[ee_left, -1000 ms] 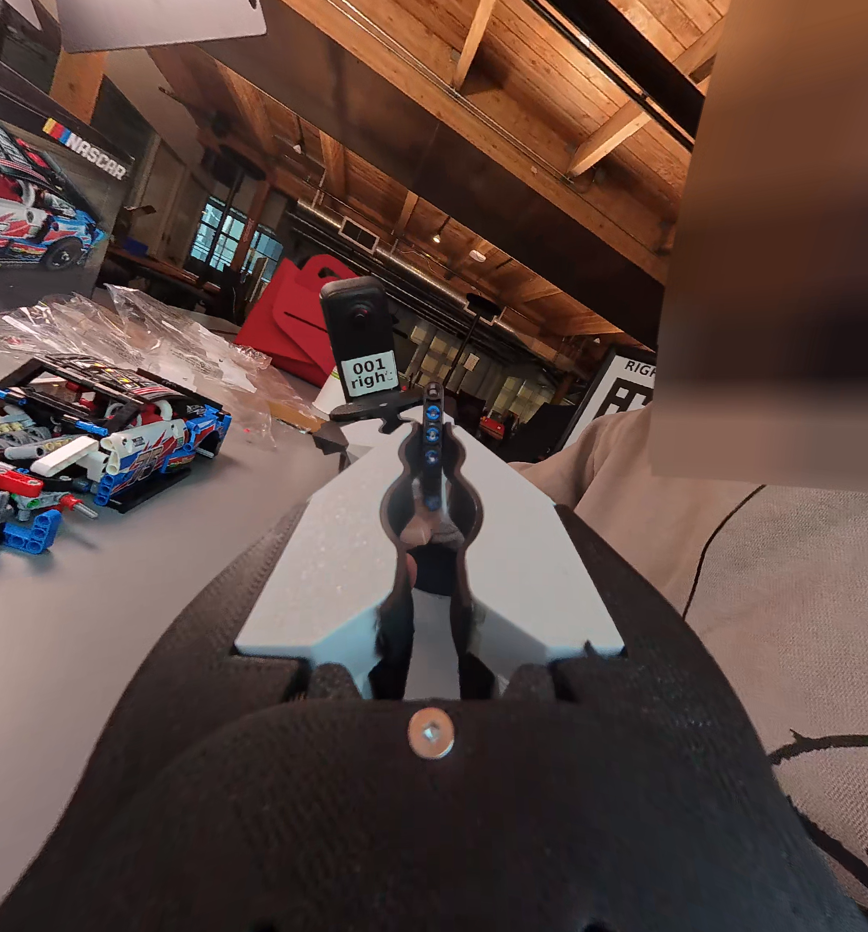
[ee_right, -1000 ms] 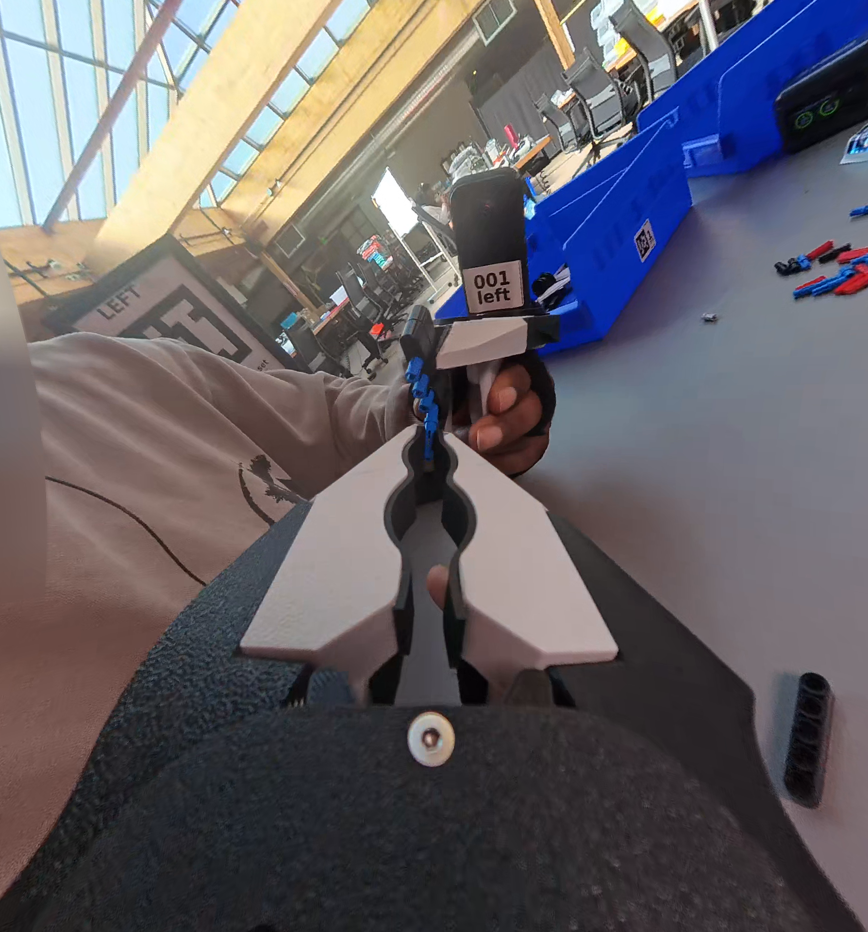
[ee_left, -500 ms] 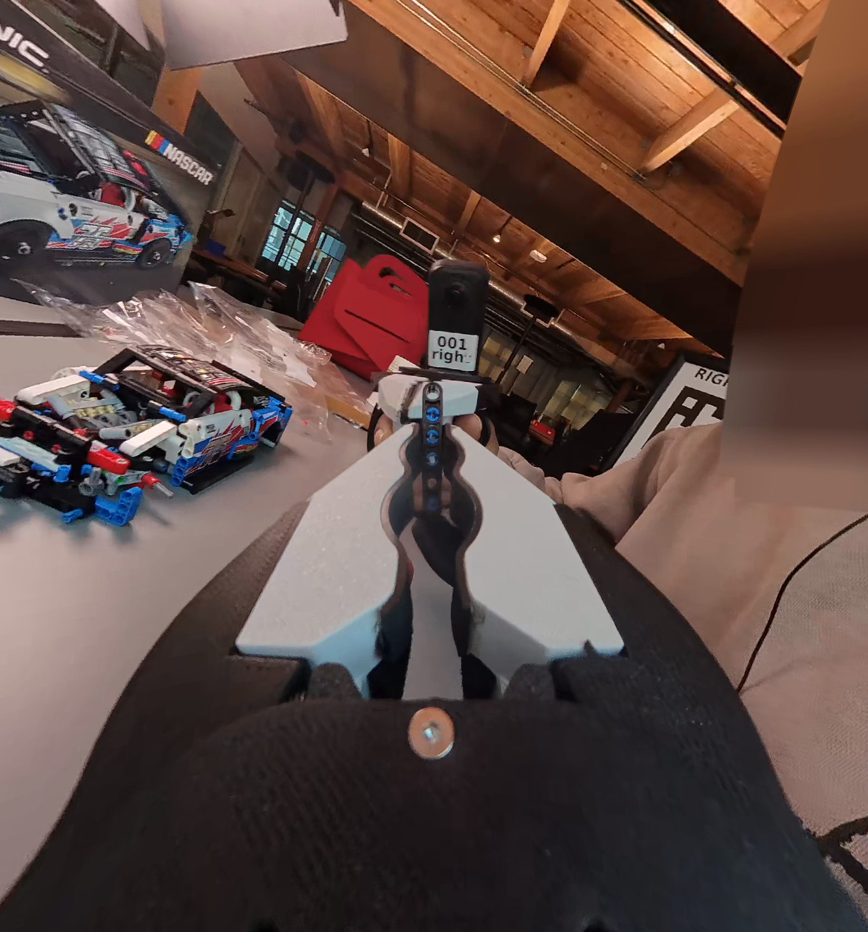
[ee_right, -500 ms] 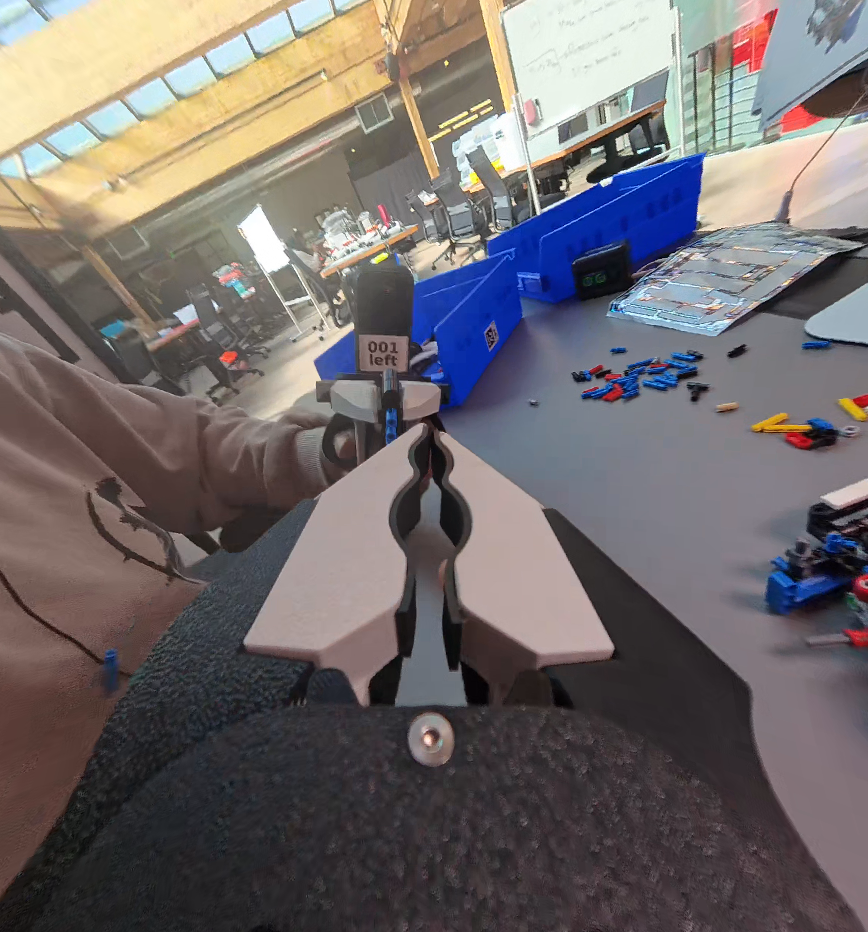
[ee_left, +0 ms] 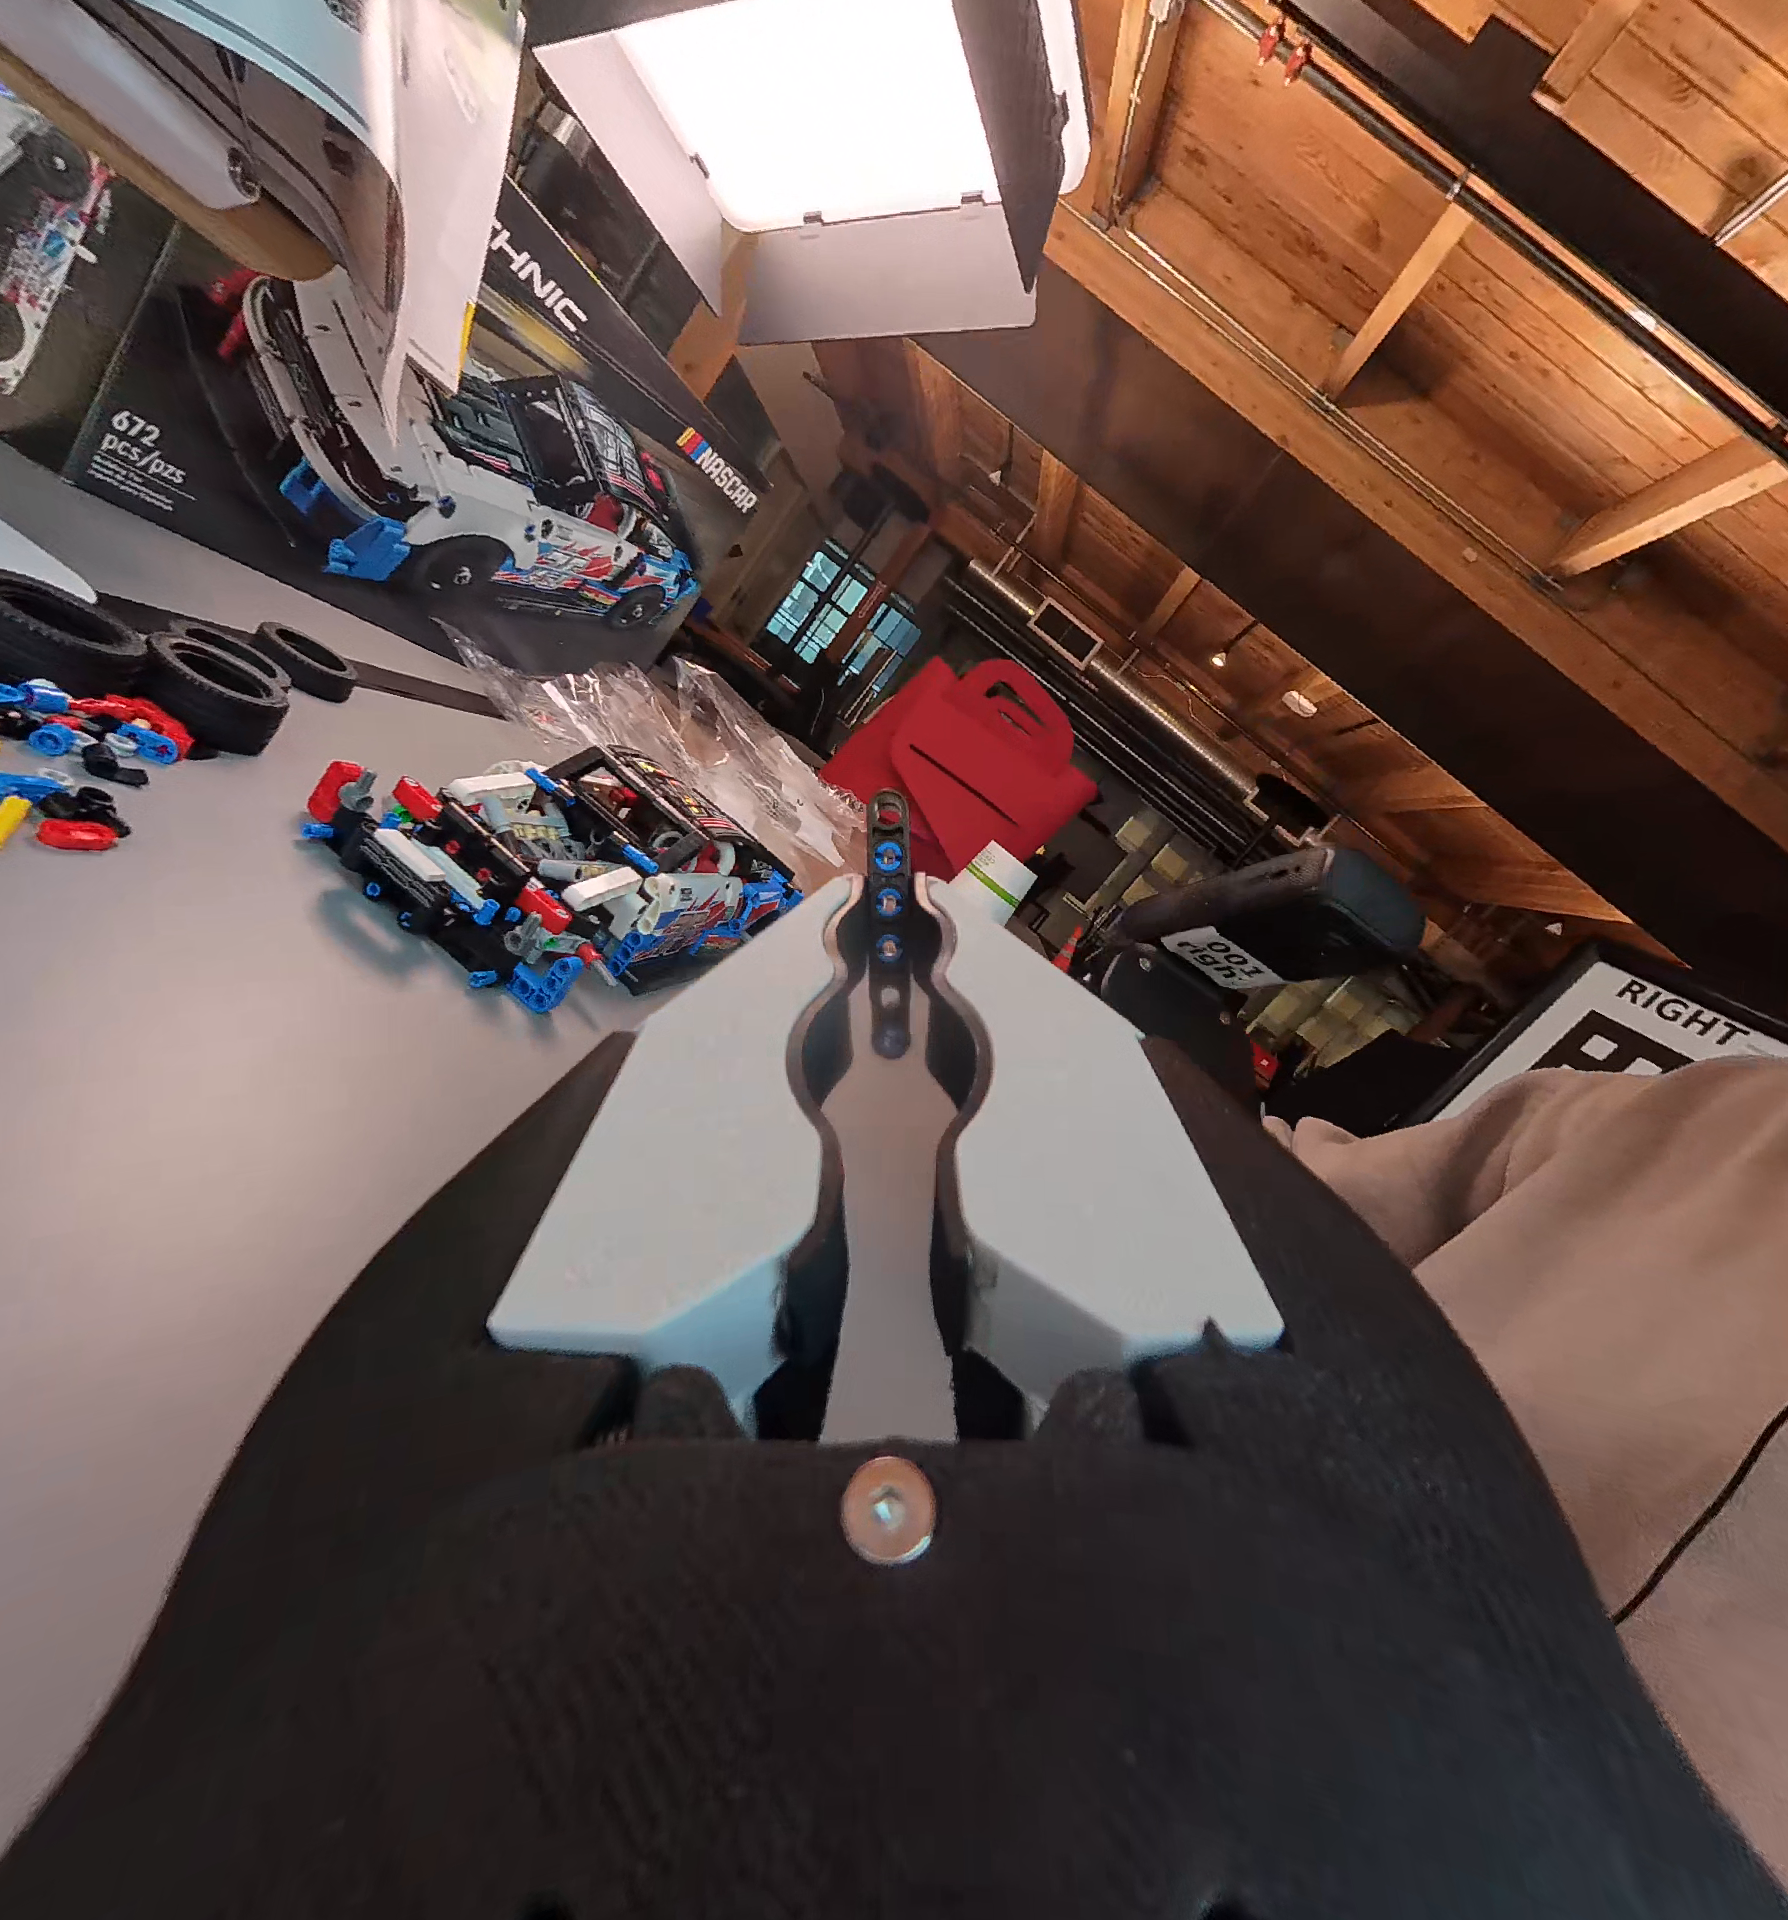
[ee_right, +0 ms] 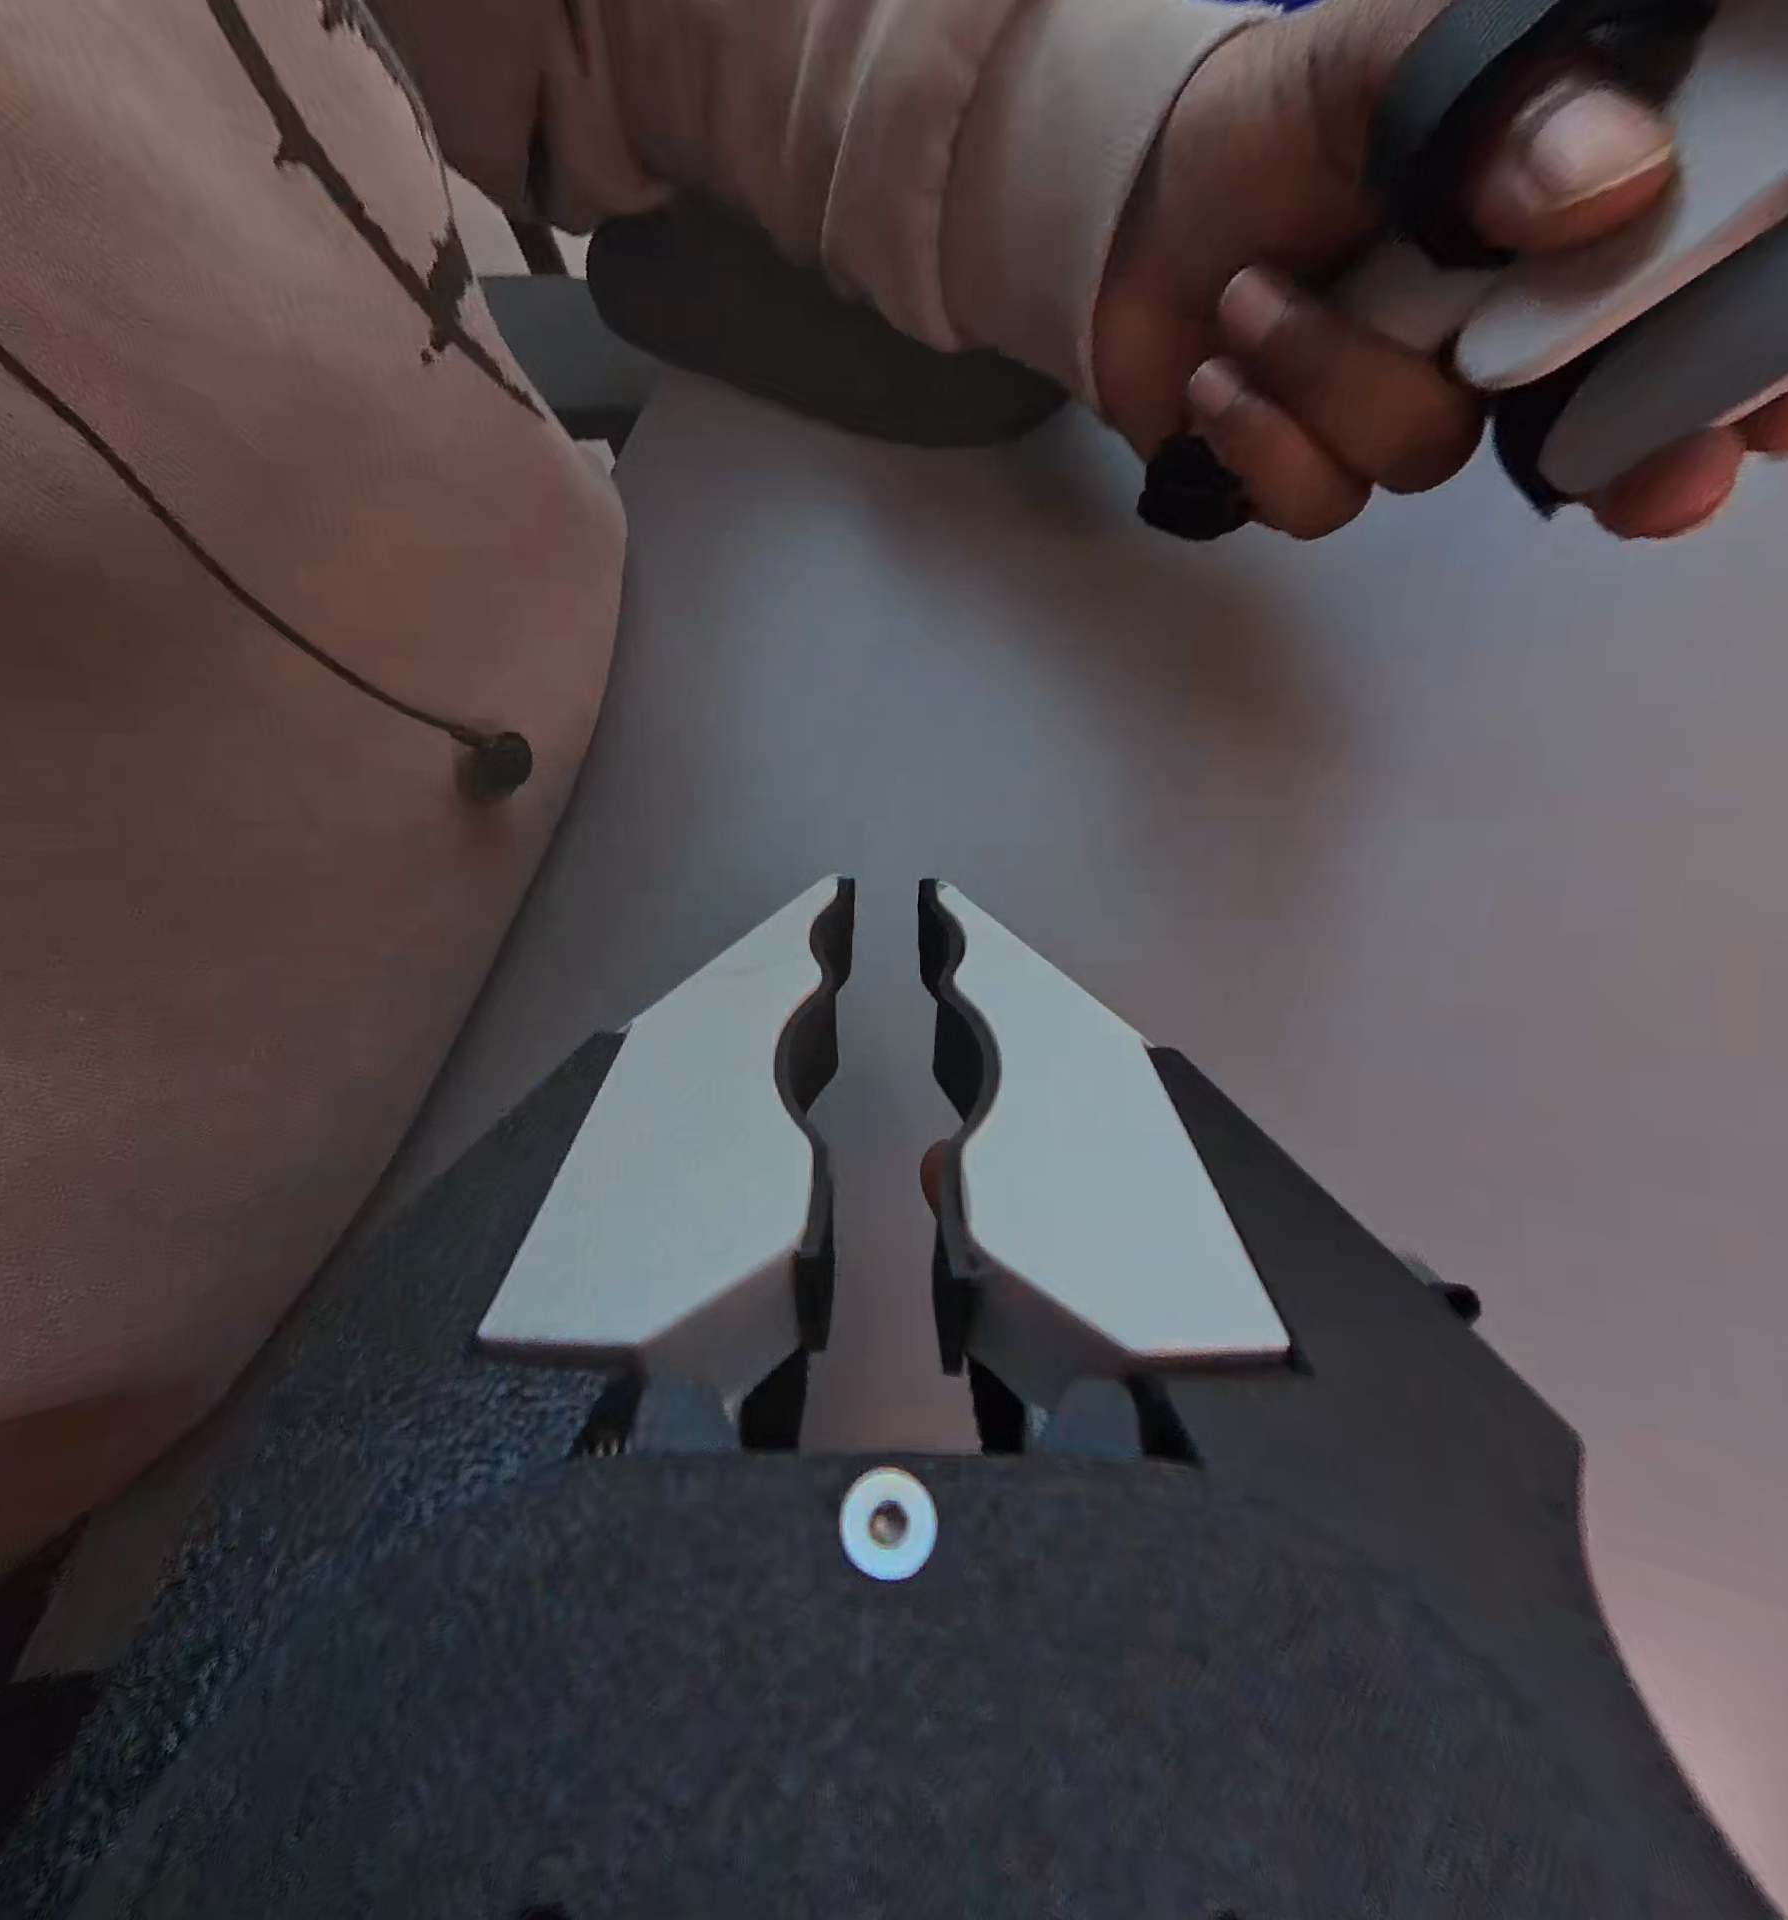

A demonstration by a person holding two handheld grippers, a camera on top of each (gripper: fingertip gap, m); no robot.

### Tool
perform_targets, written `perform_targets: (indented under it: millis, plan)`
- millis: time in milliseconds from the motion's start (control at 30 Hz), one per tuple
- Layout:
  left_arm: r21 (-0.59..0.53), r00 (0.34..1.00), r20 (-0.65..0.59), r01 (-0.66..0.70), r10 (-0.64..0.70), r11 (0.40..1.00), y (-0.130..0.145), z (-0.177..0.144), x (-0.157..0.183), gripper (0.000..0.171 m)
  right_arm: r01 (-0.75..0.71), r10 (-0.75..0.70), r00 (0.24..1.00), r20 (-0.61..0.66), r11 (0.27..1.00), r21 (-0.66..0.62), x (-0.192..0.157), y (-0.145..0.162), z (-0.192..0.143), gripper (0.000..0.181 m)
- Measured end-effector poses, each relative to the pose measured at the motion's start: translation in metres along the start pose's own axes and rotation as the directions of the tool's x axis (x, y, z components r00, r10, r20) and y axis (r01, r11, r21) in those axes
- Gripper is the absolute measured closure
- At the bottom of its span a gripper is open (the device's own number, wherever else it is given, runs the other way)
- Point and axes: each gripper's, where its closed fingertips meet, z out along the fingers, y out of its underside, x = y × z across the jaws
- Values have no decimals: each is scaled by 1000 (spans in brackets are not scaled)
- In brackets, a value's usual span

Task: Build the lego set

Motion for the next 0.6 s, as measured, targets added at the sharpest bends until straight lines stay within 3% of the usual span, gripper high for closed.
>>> perform_targets:
  millis: [100,300,400,600]
  plan:
    - [-4,1000,8,-4,4,1000,1,-1,1,166,-5,7,1000,15,995,-104,-11,14,2,167]
    - [-38,999,21,-28,29,999,6,0,3,167,-39,-4,980,-198,977,-210,12,37,2,156]
    - [-42,998,52,-39,41,998,7,-1,-2,166,-152,71,955,-289,952,-266,38,46,1,156]
    - [-23,995,84,-49,51,999,0,-11,-5,166,-335,206,880,-428,908,-252,62,60,-20,160]
